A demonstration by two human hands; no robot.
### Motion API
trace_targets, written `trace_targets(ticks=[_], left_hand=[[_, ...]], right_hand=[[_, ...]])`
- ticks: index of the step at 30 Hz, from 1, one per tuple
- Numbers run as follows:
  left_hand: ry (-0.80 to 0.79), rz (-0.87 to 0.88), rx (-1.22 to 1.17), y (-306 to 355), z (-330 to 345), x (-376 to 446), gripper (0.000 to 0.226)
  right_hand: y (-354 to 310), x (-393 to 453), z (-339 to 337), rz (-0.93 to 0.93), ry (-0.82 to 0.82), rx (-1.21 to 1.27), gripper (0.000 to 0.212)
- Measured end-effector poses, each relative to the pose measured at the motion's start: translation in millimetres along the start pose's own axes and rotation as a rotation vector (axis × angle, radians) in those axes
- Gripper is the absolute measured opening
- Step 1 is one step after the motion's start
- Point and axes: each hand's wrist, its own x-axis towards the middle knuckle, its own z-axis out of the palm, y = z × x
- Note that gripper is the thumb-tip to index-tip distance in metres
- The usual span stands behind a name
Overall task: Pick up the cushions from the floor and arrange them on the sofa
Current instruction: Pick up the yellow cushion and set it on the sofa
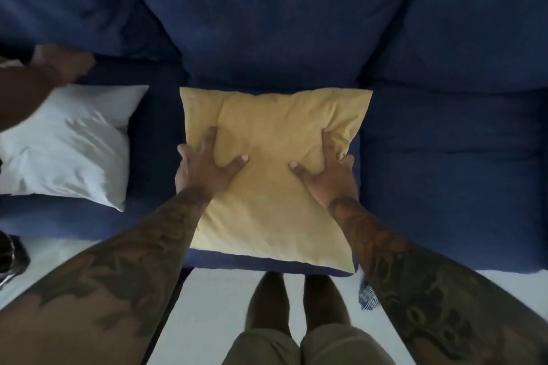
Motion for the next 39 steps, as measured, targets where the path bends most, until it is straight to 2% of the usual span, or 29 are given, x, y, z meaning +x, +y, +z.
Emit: trace_targets(ticks=[6, 12, 18, 26, 33, 39], left_hand=[[0.01, -0.015, 0.021, 2.7, 30.9, 19.2, 0.109], [-0.018, -0.074, 0.121, 16.8, 19.9, 2.9, 0.109], [-0.053, -0.093, 0.175, 28.9, -4.4, -68.9, 0.104], [-0.173, 0.072, 0.11, 38.8, -18.0, -189.3, 0.101], [-0.099, 0.123, 0.08, 37.1, -14.1, -248.6, 0.101], [-0.044, 0.168, 0.051, 25.7, -15.7, -276.1, 0.099]], right_hand=[[9.2, 28.9, 16.6, 0.06, -0.034, -0.079, 0.113], [6.1, 21.3, -2.3, 0.115, -0.137, -0.175, 0.116], [7.5, -41.1, -35.9, 0.022, -0.149, -0.218, 0.101], [22.7, -149.3, -68.3, -0.091, -0.211, -0.224, 0.091], [43.2, -196.6, -90.8, -0.202, -0.191, -0.257, 0.09], [64.5, -224.5, -95.8, -0.194, -0.14, -0.297, 0.087]])
